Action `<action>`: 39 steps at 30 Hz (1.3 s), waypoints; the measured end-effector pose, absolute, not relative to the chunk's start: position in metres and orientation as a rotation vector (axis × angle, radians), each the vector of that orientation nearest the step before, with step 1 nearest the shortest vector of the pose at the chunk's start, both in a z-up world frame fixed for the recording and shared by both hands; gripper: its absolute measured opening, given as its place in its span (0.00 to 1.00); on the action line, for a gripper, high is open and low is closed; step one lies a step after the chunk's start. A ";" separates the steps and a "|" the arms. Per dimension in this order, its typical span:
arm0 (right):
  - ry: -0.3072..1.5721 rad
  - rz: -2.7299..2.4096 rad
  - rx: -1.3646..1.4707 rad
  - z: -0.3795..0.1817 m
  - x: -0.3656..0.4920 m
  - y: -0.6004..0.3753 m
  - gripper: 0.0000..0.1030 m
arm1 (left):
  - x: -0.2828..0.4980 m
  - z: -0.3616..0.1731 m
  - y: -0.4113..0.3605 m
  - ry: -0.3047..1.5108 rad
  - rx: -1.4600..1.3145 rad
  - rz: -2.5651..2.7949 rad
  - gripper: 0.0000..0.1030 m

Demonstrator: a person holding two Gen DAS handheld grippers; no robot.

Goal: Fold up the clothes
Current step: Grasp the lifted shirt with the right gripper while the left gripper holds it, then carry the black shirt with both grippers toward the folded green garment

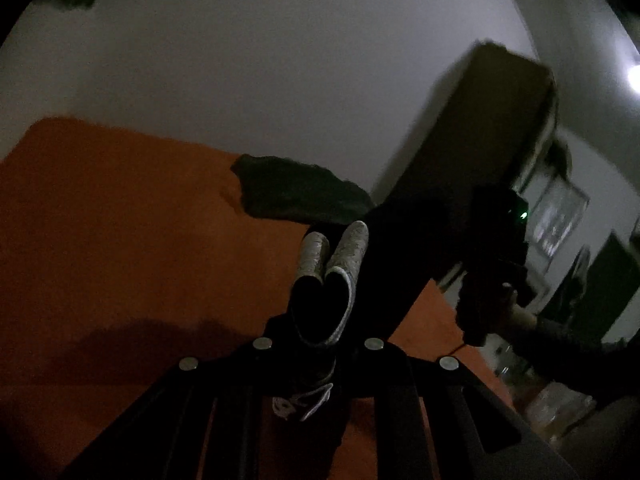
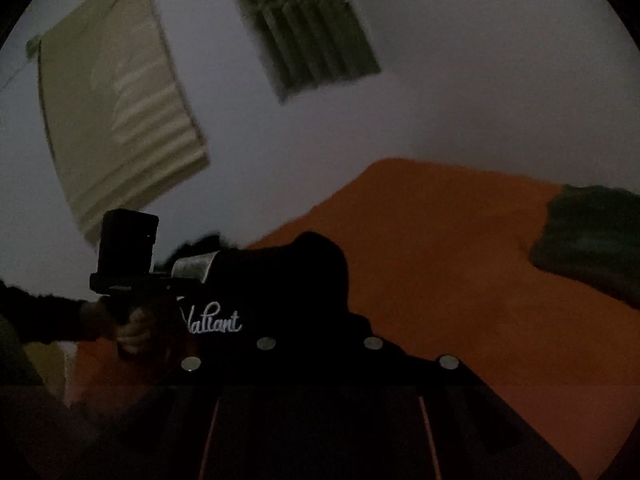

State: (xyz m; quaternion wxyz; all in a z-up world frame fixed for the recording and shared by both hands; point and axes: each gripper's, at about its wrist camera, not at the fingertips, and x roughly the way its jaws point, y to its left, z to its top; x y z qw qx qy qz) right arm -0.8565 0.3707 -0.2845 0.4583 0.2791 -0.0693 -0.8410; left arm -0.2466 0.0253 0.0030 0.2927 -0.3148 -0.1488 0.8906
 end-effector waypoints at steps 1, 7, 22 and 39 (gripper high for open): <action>-0.191 -2.093 0.684 -0.283 -0.853 0.377 0.10 | -0.249 0.009 0.035 -0.365 -0.843 2.370 0.13; -0.223 -2.223 0.614 -0.250 -0.816 0.402 0.09 | -0.276 0.053 0.080 -0.320 -0.831 2.317 0.11; -0.292 -2.478 0.460 -0.098 -0.820 0.477 0.09 | -0.400 0.190 0.153 -0.231 -0.668 2.302 0.11; -0.365 -2.598 0.618 -0.057 -0.814 0.482 0.09 | -0.445 0.169 0.208 -0.267 -0.813 2.362 0.11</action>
